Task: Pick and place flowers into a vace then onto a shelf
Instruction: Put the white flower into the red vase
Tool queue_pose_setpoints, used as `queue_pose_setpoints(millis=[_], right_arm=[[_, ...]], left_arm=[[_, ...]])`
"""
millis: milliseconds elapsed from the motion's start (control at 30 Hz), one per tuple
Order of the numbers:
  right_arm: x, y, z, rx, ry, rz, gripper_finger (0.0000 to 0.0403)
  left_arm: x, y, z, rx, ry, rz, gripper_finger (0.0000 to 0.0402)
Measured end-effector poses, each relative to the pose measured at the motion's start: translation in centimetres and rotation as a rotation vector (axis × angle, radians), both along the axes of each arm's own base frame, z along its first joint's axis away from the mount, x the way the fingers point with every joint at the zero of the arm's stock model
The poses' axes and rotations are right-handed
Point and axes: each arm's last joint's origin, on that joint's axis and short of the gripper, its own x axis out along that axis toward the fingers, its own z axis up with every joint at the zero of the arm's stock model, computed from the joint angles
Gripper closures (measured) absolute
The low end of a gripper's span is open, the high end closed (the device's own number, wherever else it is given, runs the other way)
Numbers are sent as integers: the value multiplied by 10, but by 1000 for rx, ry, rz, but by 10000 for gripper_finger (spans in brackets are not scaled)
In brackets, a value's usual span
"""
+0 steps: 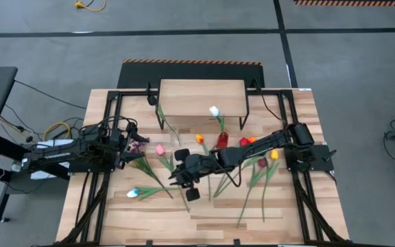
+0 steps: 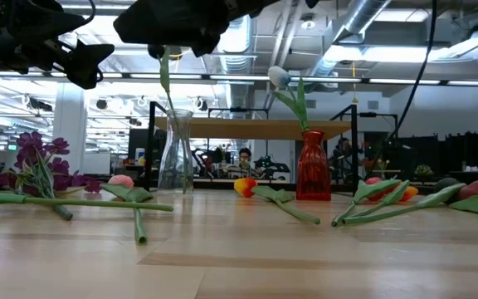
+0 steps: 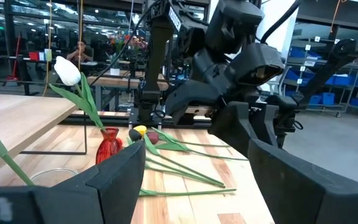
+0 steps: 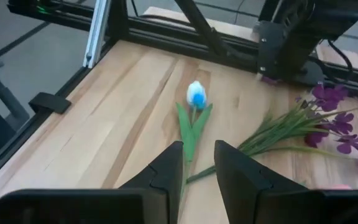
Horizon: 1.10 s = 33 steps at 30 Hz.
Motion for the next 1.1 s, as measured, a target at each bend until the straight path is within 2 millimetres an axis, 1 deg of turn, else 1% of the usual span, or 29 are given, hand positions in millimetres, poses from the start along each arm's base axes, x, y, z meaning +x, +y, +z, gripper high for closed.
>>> queue_pose_setpoints(millis=[200, 300, 400, 533, 700, 867, 933, 1100], right_arm=[[-2, 3, 0, -10, 21, 10, 317], [-6, 2, -6, -27, 89, 12, 317], [-11, 1, -12, -25, 174, -2, 317], [-14, 0, -15, -4, 227, -27, 317], [-16, 6, -16, -2, 240, -20, 317], [-19, 10, -17, -10, 260, -10, 317], [-24, 9, -14, -21, 294, -11, 317], [-29, 3, -5, -31, 307, -16, 317]], left_arm=[[0, 0, 1, 7, -10, 1, 126], [0, 0, 2, 10, -26, 1, 126], [0, 0, 2, -37, -13, -12, 126], [-1, -2, 0, -48, 9, -80, 126], [-1, -6, -3, -10, 44, -229, 126], [-2, -9, -3, -7, 44, -266, 126], [-1, -11, -3, -22, 48, -271, 126], [0, -18, -4, -81, 59, -285, 126]])
